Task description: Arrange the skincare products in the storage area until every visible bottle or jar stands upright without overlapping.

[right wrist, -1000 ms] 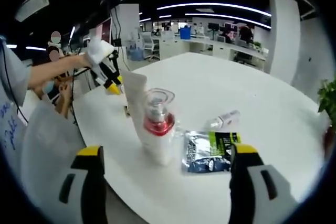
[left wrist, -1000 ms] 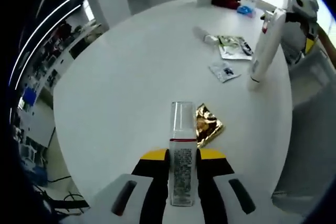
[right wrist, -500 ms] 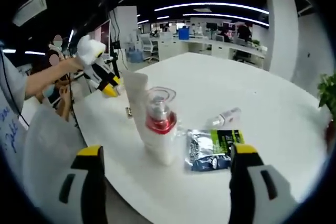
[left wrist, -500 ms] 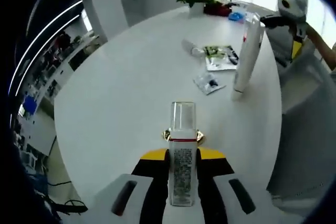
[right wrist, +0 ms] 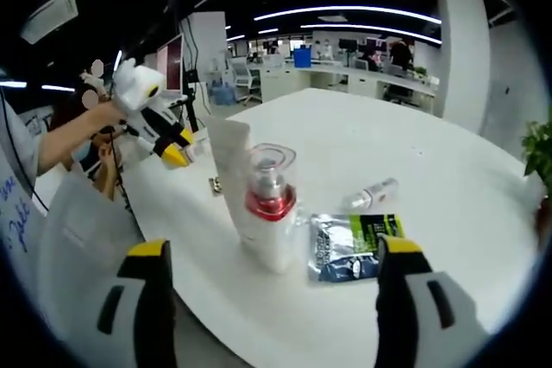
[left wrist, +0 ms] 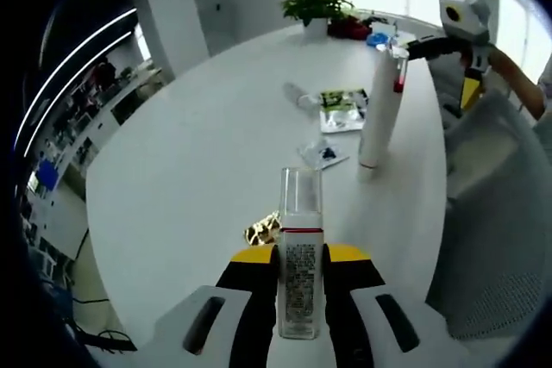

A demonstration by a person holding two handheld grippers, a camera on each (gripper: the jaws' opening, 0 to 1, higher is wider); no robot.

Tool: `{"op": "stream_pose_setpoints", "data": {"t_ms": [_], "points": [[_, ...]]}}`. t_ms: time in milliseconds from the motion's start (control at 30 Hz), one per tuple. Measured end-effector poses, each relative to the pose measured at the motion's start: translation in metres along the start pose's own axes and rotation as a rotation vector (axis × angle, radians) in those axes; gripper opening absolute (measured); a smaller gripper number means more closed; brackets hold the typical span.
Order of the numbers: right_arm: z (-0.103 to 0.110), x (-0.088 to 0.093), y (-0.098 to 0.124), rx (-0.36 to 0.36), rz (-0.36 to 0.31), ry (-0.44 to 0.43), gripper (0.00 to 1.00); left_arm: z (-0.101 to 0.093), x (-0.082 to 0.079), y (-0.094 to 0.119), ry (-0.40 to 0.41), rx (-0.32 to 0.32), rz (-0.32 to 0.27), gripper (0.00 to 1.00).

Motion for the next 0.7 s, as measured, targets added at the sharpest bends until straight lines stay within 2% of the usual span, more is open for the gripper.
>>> {"op": "stream_pose_setpoints", "data": {"t_ms": [467, 700], "points": [[0.0, 0.002, 0.002, -0.002, -0.011, -0.03, 0.88, -0.024, -0.009, -0.002, 0.001, 0.038, -0.04, 0.16], [0.002, 0.004, 0.003, -0.023, -0.01, -0.056, 0.78, -0.037, -0.016, -0.004, -0.005, 0.066, -0.054, 0.16]]}}
Point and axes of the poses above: the point that each gripper's makers call its tool centre point, and the gripper's own axes: y roughly backward along the fingers, z roughly to its left, x roughly out of its underside, the point moved 9 cm from there along y, roughly backward along the fingers, and after that the axes turned 13 degrees about -z, right-handed, at the moved point
